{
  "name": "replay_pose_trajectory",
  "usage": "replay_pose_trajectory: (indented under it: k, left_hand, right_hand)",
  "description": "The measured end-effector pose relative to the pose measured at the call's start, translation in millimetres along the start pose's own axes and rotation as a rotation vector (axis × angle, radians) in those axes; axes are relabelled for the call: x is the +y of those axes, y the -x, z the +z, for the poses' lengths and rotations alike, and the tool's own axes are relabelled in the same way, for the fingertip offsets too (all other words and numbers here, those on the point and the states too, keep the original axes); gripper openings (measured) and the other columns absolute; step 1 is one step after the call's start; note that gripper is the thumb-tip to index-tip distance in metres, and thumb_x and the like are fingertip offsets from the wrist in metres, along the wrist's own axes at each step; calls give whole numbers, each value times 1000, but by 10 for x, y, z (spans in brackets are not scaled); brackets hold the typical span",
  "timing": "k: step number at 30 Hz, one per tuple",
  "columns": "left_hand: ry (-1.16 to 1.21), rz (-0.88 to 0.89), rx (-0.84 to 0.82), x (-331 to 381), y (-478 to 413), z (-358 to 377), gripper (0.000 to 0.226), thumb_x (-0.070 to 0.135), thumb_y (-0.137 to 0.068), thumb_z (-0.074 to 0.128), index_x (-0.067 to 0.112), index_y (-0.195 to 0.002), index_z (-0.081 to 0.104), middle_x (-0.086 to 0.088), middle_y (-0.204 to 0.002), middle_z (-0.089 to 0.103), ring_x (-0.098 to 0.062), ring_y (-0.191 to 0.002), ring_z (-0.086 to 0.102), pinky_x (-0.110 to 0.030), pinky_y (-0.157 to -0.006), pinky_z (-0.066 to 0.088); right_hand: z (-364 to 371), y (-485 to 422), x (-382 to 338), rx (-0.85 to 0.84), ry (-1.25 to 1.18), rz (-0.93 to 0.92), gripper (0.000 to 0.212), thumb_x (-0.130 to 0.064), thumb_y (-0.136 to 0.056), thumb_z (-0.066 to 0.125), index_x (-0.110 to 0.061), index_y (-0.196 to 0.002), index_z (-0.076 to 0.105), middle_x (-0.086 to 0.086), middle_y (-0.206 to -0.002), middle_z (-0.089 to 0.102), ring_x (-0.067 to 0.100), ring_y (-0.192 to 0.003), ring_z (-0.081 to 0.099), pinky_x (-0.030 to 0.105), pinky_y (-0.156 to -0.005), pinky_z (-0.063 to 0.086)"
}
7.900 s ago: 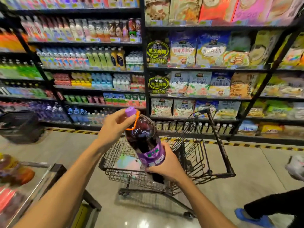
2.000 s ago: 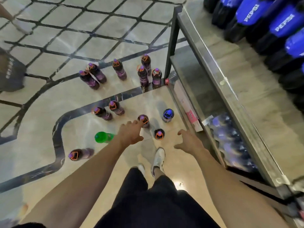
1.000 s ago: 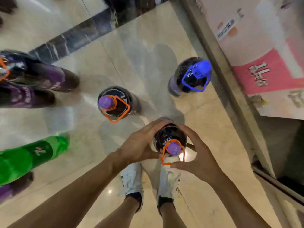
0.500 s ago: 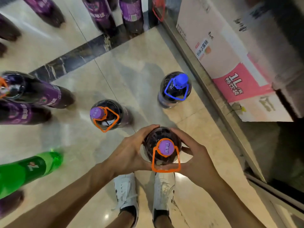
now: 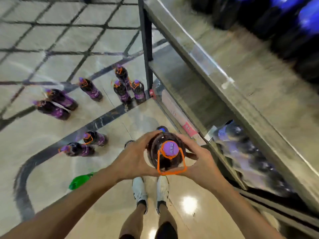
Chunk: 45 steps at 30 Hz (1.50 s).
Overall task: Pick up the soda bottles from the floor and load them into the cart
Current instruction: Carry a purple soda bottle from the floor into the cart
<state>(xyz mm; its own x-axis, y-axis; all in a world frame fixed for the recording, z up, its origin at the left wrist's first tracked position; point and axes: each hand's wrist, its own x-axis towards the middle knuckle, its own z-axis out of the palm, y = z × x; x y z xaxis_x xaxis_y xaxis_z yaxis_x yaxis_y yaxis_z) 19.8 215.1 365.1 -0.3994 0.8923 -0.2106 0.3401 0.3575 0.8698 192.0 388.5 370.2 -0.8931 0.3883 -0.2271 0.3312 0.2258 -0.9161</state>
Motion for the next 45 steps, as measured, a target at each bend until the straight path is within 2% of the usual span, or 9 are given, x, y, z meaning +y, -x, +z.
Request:
replay_pose_trajectory:
  k: [6, 13, 20, 24, 30, 34, 38, 42, 45]
  left_hand:
    - [-59, 110, 21, 1445, 275, -691, 109, 55, -48, 95, 40, -144, 44, 30, -135, 57, 13, -123, 55, -20, -105, 47]
    - [-128, 372, -75, 2505, 432, -1024, 104, 43, -54, 100, 46, -141, 44, 28, -134, 59, 6, -125, 57, -19, -105, 46]
    - [-136, 607, -395, 3042, 391, -862, 101, 50, -55, 98, 45, -140, 45, 27, -133, 61, 4, -123, 59, -25, -104, 49]
    - [-123, 712, -560, 3348, 455, -463, 98, 41, -54, 100, 64, -132, 45, 26, -127, 65, 4, -117, 63, -19, -100, 50]
    - [-95, 797, -830, 3800, 808, 435, 96, 31, -55, 102, 43, -137, 54, 17, -127, 68, -3, -118, 65, -36, -104, 53]
    - [-77, 889, -978, 4196, 1250, 1175, 96, 13, -57, 100, 60, -128, 55, 21, -123, 70, 0, -115, 65, -18, -96, 51]
    - [-97, 953, -1154, 4574, 1775, 2021, 99, 38, -55, 101, 56, -137, 48, 23, -130, 66, 0, -123, 61, -38, -108, 49]
    - [-117, 980, -1291, 4881, 2375, 2864, 96, 40, -59, 99, 54, -138, 47, 34, -133, 58, 10, -125, 55, -25, -106, 43]
    - [-114, 958, -1408, 5108, 2809, 3466, 92, 32, -61, 99, 49, -137, 49, 31, -129, 62, 9, -121, 58, -23, -104, 44]
  right_hand:
    - [-659, 451, -1449, 28, 52, -115, 96, -40, -67, 97, -51, -148, 45, -20, -149, 57, 4, -134, 57, 28, -112, 48]
    - [-921, 1170, -2319, 267, 34, -117, 94, -10, -62, 100, -42, -138, 56, -26, -126, 69, -3, -116, 66, 15, -98, 51]
    - [-772, 1995, -2544, 611, 15, 21, 98, -30, -58, 100, -38, -146, 56, -18, -133, 68, 6, -124, 65, 44, -110, 52]
    - [-618, 2608, -2519, 811, -6, 95, 97, -28, -61, 100, -41, -146, 56, -13, -136, 68, 13, -129, 63, 49, -112, 49]
    - [-376, 3756, -2439, 1093, -52, 212, 95, -15, -65, 99, -39, -146, 55, -12, -135, 69, 10, -127, 64, 39, -111, 50]
    - [-224, 4628, -2364, 1258, -82, 280, 92, -13, -66, 99, -38, -144, 56, -14, -135, 69, 9, -128, 63, 35, -109, 51]
    - [-51, 5553, -2250, 1436, -80, 324, 91, -9, -65, 99, -40, -139, 56, -22, -131, 69, 2, -124, 65, 19, -102, 51]
    - [58, 6487, -2053, 1574, -96, 377, 94, -14, -67, 99, -25, -149, 55, -9, -138, 68, 12, -130, 63, 38, -111, 51]
    - [125, 7140, -1915, 1685, -106, 407, 91, -13, -67, 99, -24, -147, 57, -11, -138, 68, 11, -131, 62, 33, -108, 52]
